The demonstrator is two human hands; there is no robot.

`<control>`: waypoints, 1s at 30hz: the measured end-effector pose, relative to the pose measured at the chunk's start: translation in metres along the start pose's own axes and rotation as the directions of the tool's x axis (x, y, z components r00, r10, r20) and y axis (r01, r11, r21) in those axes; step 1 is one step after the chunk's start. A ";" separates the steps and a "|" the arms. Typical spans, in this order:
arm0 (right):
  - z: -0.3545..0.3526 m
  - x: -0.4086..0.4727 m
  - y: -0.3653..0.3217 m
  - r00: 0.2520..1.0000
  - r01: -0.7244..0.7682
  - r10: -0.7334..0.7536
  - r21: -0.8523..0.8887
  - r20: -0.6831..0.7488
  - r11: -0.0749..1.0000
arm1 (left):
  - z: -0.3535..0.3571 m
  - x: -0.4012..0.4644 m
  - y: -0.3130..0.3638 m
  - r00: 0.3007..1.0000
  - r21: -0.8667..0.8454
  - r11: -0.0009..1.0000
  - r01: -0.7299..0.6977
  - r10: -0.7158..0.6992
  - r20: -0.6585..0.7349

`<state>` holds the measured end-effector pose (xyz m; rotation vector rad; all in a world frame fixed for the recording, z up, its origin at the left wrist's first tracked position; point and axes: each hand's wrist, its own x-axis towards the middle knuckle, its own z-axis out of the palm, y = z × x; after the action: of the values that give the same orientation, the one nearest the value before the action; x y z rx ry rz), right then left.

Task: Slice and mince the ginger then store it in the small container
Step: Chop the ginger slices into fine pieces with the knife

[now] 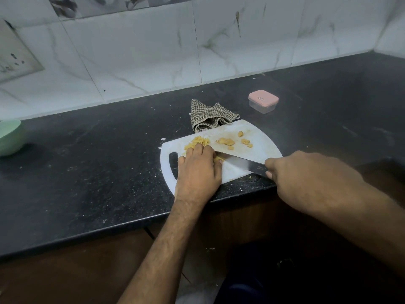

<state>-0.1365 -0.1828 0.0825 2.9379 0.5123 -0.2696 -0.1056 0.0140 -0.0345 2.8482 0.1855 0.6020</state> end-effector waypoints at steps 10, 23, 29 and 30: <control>0.020 0.013 -0.007 0.998 0.059 -0.058 0.077 -0.019 0.995 | 0.003 0.001 -0.002 1.000 -0.041 0.999 0.014 -0.013 0.014; 0.016 0.001 0.001 0.996 0.058 -0.054 0.060 -0.064 0.997 | -0.001 0.002 -0.003 0.999 -0.068 0.997 0.033 -0.032 0.021; 0.022 0.009 -0.004 0.996 0.063 -0.058 0.068 -0.067 0.996 | -0.001 0.000 -0.001 0.999 -0.080 0.996 0.041 -0.039 0.032; 0.025 0.012 -0.008 0.995 0.070 -0.065 0.074 -0.076 0.995 | -0.001 0.000 -0.001 0.999 -0.082 0.996 0.043 -0.040 0.031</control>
<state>-0.1318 -0.1759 0.0552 3.0178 0.6262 -0.1941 -0.1057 0.0156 -0.0340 2.7644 0.2089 0.5461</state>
